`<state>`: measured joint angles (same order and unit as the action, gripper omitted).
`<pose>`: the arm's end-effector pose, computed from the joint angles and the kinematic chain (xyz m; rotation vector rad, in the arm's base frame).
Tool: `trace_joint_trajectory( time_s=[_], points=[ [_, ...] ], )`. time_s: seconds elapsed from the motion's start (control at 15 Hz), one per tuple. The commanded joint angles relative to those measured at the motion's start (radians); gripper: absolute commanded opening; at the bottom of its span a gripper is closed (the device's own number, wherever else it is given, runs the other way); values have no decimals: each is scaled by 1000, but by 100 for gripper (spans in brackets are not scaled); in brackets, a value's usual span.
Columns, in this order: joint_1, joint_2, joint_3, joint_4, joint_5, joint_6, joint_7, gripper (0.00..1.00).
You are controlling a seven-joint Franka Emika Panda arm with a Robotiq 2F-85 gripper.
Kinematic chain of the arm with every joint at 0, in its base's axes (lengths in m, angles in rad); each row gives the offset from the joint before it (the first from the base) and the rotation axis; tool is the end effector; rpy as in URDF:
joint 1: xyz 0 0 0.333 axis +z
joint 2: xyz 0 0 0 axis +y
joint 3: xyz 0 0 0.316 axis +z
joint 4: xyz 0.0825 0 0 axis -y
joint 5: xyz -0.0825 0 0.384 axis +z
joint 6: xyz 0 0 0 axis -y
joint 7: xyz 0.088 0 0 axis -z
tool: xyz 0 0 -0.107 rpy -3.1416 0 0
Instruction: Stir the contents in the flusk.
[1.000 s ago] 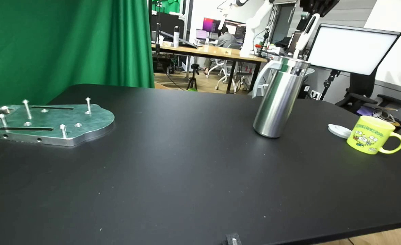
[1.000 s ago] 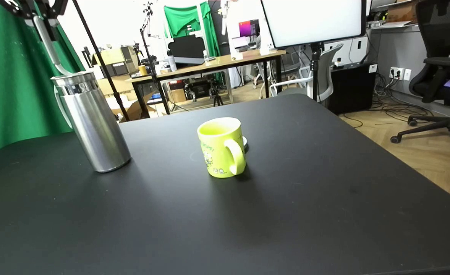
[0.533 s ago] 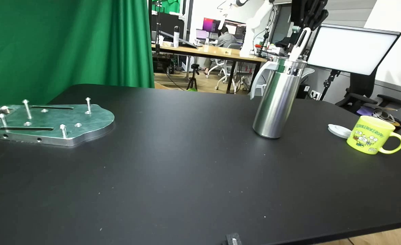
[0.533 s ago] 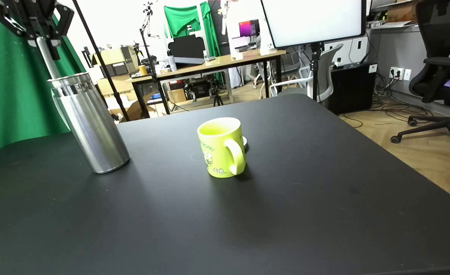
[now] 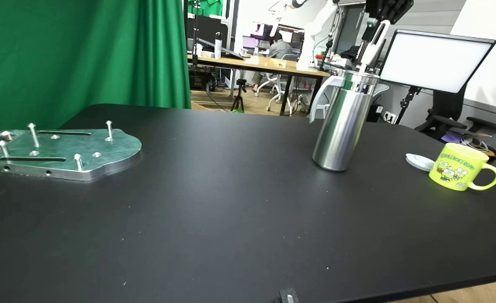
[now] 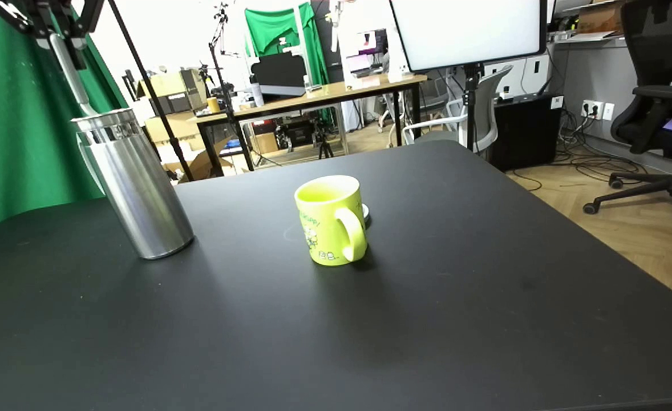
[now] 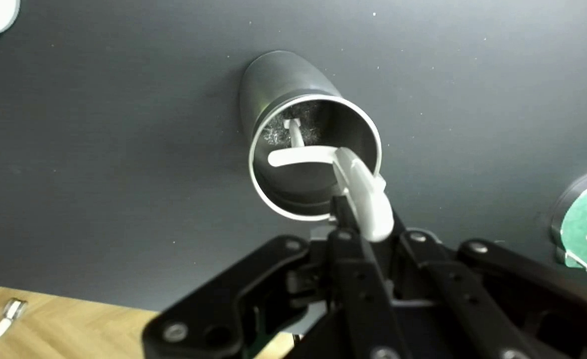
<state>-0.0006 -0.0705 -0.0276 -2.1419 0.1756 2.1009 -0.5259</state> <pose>0.5280 -0.0067 0.4384 -2.9359 -0.6120 -0.1059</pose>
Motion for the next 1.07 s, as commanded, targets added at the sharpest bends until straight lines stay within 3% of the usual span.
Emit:
trace_joint_trajectory(
  time_s=[0.0,0.47,1.0],
  points=[
    [-5,-80,-13,15,-1,-39,3,4],
    [10,-150,-34,9,2,-39,3,4],
    [31,-60,-14,-41,5,2,8,4]
  ],
)
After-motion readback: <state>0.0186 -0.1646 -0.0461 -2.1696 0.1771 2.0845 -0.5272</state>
